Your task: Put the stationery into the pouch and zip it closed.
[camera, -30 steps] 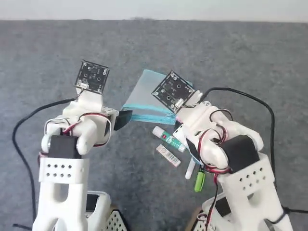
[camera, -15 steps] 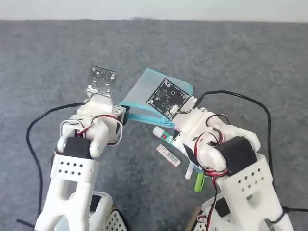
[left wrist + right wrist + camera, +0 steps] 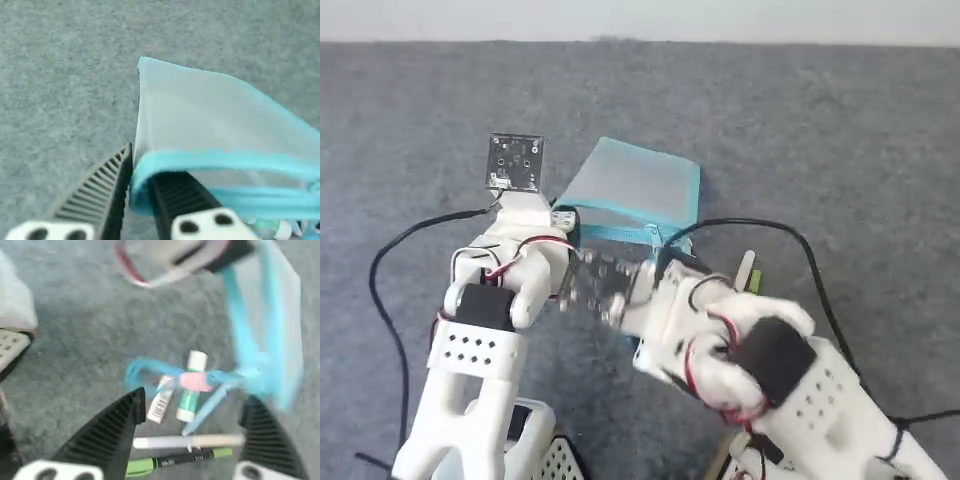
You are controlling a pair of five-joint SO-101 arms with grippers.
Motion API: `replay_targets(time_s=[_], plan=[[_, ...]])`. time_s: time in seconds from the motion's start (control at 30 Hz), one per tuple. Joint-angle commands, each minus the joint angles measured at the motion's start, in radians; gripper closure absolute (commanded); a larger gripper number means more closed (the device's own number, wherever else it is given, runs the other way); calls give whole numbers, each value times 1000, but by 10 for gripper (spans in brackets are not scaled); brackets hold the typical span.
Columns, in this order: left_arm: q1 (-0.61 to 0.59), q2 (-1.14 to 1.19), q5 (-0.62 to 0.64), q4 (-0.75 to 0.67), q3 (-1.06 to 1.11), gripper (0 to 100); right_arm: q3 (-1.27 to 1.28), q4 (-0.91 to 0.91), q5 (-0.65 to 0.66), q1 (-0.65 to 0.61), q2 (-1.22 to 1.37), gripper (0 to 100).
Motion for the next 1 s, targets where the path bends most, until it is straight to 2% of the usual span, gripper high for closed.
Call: replay_targets(time_s=[0.0, 0.07, 0.17, 0.27, 0.47, 0.63, 0.97], plan=[[6, 2, 21, -38, -2, 986, -20, -28, 3, -31, -108, 652], [6, 2, 21, -37, -2, 986, -5, -45, 5, 45, -153, 651], [6, 2, 20, -35, -2, 986, 55, -124, 25, 225, -182, 649], [6, 2, 20, -32, -2, 986, 166, -246, 140, 326, -153, 649], [6, 2, 18, -32, -2, 986, 241, -395, 204, 390, 12, 649], [6, 2, 18, -31, -2, 986, 241, -492, 247, 392, 137, 649], [35, 2, 17, -35, 19, 986, 241, -648, 245, 395, 232, 660]])
